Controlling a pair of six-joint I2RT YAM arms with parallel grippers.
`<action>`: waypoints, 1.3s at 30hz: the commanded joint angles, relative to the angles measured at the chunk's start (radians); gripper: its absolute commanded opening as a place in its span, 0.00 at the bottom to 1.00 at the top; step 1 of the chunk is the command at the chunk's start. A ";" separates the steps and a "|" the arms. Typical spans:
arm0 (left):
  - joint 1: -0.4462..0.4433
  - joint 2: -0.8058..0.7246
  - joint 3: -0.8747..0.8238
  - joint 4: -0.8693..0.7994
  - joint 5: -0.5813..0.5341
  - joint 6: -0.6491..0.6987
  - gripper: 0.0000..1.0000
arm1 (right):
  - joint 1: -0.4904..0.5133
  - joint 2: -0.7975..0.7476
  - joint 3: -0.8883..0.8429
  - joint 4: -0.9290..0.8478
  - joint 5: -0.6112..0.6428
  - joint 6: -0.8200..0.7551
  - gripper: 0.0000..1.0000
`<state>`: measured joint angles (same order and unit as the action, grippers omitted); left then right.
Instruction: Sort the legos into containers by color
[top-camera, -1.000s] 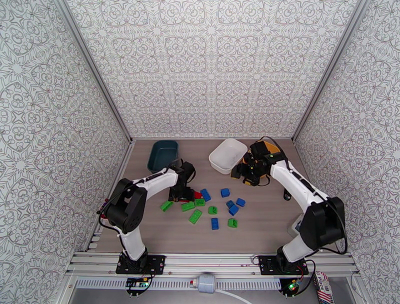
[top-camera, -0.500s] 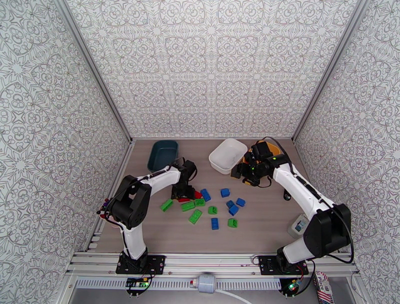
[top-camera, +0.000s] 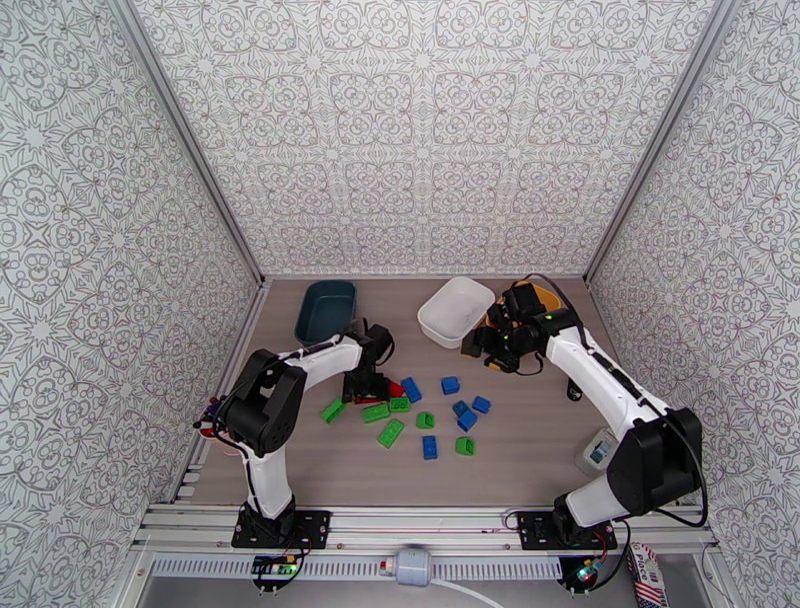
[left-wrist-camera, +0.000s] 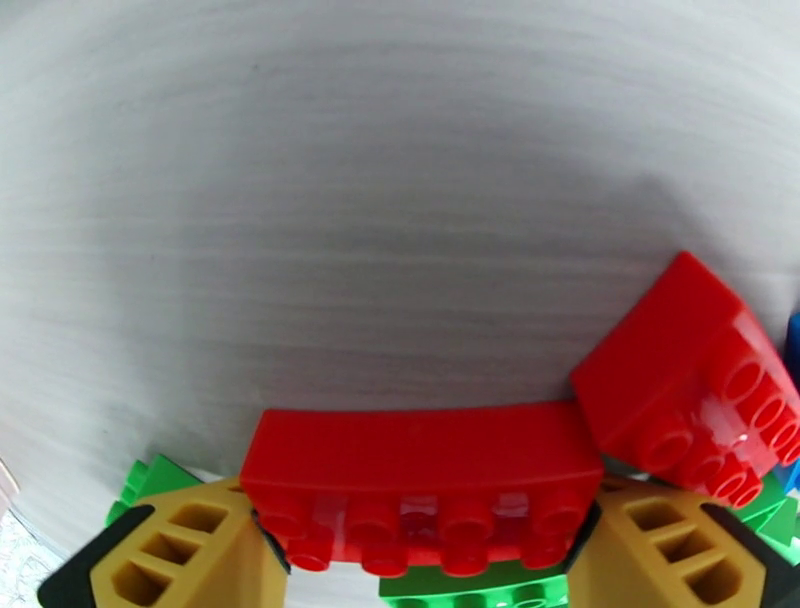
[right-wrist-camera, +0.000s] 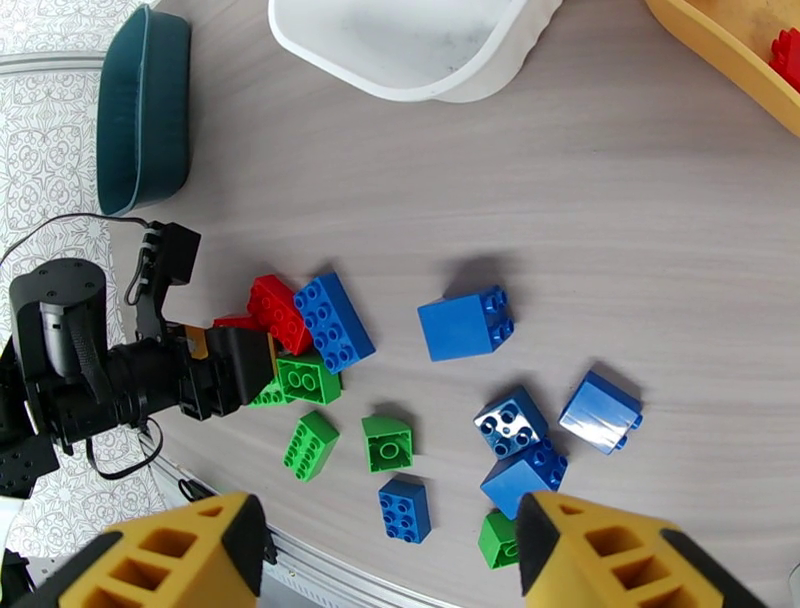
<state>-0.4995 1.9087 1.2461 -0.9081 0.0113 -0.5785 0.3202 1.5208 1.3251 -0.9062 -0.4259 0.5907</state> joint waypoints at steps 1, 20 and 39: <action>-0.001 0.011 -0.029 0.060 0.009 -0.059 0.71 | 0.008 -0.032 -0.018 -0.026 -0.017 -0.018 0.70; -0.084 -0.273 0.019 0.104 -0.050 0.100 0.57 | -0.007 0.036 0.060 -0.014 -0.202 -0.051 0.74; -0.279 -0.551 0.035 0.355 0.069 0.533 0.62 | -0.019 0.126 0.293 -0.086 -0.565 -0.132 0.74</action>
<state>-0.7631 1.3430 1.2491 -0.5484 0.0307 -0.1318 0.3019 1.6375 1.5787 -0.9470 -0.8845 0.4980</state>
